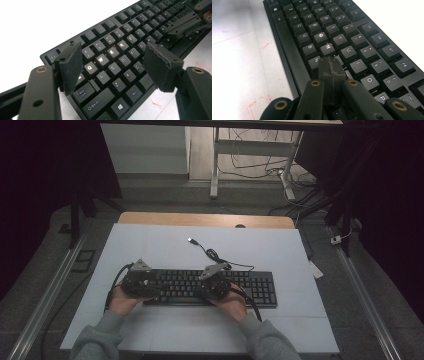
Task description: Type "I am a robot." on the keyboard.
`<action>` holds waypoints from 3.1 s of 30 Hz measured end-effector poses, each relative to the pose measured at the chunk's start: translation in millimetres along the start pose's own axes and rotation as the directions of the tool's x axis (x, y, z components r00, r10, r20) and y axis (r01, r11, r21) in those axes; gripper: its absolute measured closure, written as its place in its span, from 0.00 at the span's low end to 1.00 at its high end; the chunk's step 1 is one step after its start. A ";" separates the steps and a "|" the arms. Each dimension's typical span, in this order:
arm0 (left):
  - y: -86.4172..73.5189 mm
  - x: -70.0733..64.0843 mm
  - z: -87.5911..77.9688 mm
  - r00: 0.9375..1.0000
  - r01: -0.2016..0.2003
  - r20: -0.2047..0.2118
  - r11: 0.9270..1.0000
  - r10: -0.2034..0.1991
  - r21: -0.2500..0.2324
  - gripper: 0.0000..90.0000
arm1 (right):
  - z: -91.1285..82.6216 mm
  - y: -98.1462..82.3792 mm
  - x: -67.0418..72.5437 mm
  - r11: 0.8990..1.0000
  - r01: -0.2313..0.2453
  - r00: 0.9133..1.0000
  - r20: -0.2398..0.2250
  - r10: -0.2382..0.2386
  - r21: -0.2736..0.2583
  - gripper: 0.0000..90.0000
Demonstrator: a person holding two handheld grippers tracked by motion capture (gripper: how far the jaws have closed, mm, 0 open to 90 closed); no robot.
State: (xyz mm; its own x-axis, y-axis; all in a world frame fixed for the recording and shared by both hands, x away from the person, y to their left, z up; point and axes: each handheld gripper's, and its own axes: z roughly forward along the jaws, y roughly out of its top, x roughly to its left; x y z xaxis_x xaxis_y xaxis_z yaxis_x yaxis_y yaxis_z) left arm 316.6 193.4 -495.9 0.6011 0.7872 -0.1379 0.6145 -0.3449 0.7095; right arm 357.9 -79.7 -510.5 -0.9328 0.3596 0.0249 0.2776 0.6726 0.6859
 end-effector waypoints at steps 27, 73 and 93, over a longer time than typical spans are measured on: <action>-1.1 1.6 -2.3 1.000 0.002 -0.006 1.000 -0.002 -0.006 0.35 | -23.3 -6.9 -12.3 0.994 -0.038 0.998 0.037 0.041 -0.099 1.00; 2.8 -8.2 -7.0 1.000 -0.023 0.000 0.999 0.023 -0.032 0.35 | -89.8 -64.5 -41.9 0.976 -0.086 0.979 0.163 0.120 -0.199 0.55; 13.9 -40.9 -8.7 0.991 -0.106 0.083 0.993 0.110 -0.044 0.40 | -91.0 -64.0 -41.9 0.976 -0.089 0.979 0.166 0.123 -0.199 0.55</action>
State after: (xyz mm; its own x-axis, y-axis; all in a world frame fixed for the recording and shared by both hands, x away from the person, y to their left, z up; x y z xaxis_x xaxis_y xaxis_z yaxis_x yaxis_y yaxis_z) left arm 296.1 160.8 -474.3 0.7051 0.6995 -0.1163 0.5241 -0.4036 0.7500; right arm 358.3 -196.7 -489.2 -0.8406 0.5415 -0.0119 0.3079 0.4958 0.8120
